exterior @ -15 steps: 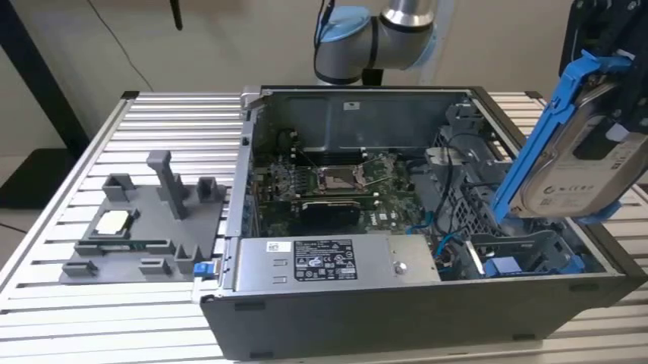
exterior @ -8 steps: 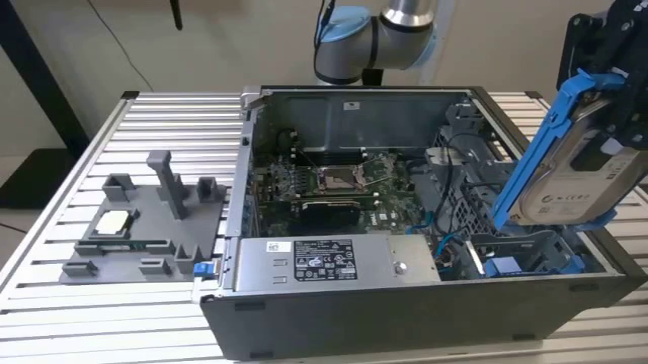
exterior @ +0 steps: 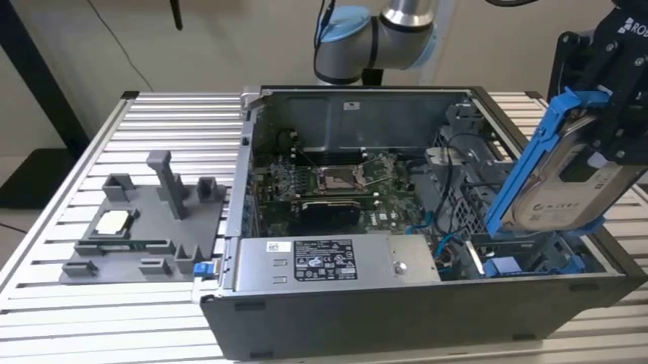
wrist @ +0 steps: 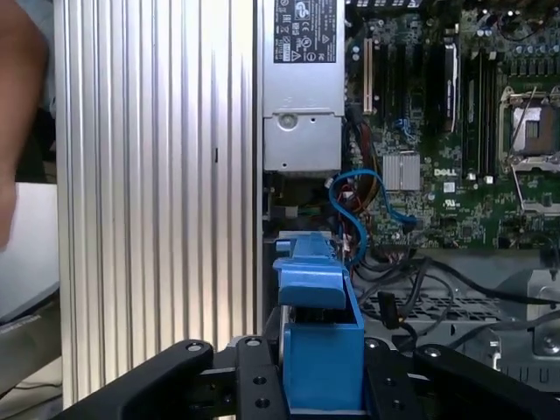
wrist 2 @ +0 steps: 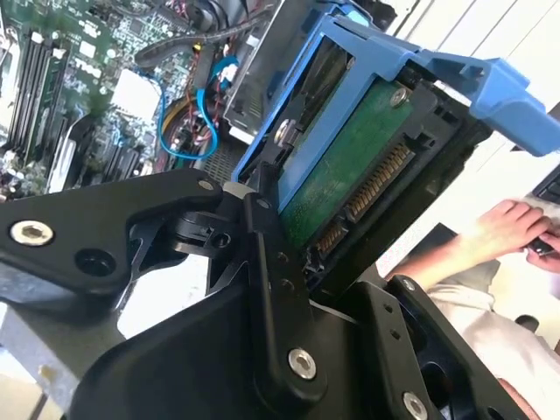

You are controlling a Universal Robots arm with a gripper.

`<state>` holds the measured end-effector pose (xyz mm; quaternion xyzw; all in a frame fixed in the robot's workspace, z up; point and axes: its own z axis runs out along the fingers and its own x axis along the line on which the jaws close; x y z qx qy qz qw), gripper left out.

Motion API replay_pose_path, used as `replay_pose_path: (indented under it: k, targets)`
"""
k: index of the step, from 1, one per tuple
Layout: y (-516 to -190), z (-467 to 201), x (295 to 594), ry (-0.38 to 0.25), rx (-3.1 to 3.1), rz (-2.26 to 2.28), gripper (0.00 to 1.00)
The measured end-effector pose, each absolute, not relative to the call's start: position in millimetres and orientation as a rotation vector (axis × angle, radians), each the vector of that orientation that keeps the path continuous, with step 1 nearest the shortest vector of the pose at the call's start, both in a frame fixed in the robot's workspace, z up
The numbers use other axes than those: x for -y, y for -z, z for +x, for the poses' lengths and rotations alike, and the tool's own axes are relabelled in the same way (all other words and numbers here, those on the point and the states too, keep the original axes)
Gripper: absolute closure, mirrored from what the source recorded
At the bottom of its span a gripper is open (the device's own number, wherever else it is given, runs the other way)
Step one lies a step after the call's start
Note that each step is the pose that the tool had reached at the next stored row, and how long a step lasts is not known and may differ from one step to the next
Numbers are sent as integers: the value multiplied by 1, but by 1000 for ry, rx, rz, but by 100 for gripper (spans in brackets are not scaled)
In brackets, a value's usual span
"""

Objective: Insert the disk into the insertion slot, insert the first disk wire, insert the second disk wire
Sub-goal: 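Insert the disk into the insertion slot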

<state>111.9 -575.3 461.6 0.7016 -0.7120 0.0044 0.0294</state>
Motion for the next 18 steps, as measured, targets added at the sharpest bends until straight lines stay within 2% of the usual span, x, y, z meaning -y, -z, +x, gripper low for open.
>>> replay_pose_path:
  k: [18]
  targets:
    - [-437,117,572,13,2148,2240,67]
